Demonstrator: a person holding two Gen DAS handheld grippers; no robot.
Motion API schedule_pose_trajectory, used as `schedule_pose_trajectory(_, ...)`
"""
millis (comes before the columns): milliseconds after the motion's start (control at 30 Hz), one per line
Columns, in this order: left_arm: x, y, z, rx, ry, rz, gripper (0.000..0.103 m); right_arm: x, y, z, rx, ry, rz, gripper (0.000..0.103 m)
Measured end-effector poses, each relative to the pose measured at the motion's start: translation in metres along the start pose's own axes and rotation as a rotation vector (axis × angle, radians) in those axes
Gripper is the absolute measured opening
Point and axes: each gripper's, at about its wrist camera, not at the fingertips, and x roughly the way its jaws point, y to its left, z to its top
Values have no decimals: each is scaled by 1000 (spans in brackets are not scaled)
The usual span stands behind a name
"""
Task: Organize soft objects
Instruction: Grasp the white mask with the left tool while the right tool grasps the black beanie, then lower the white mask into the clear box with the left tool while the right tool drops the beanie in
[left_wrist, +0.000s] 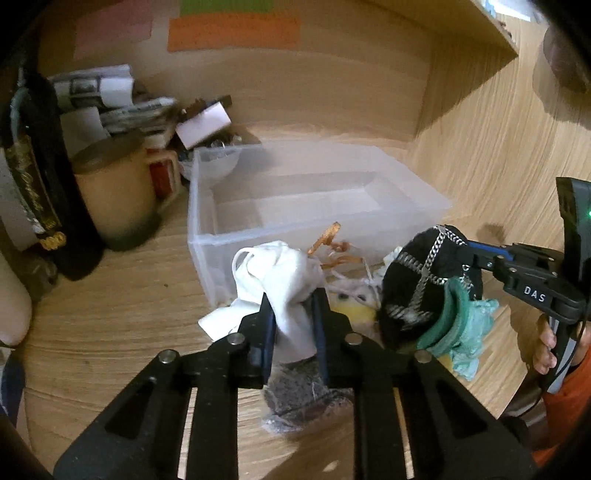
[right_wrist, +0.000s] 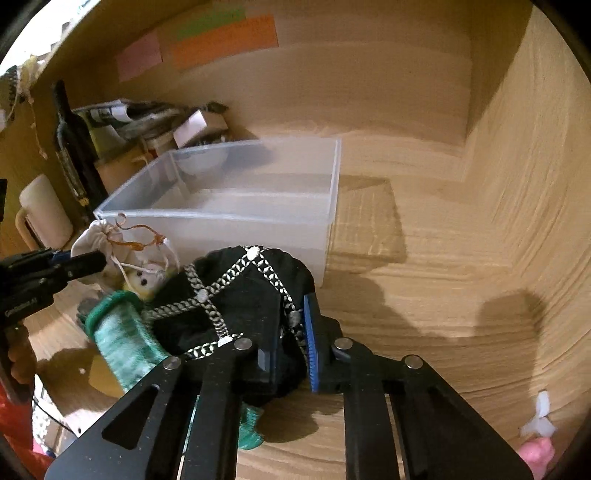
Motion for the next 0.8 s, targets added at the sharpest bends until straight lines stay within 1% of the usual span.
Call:
schedule_pose_trajectory(233,-34,4,14,-5,-108,14,17,-35,4,10,-17,-116,-18,8)
schedule_pose_trajectory(433,-48,5,26,-11,-177,21,17,-55,5,16,1,-197,-25,8)
schedule_pose_trajectory(567,-51,8,32,-18,-203,26,17,-64,5,24,7,-248,-31,8)
schedule_pose_trajectory(800,-49,10,44,-28,-219,30,17,-76,9,43,-7,-325,-33,7)
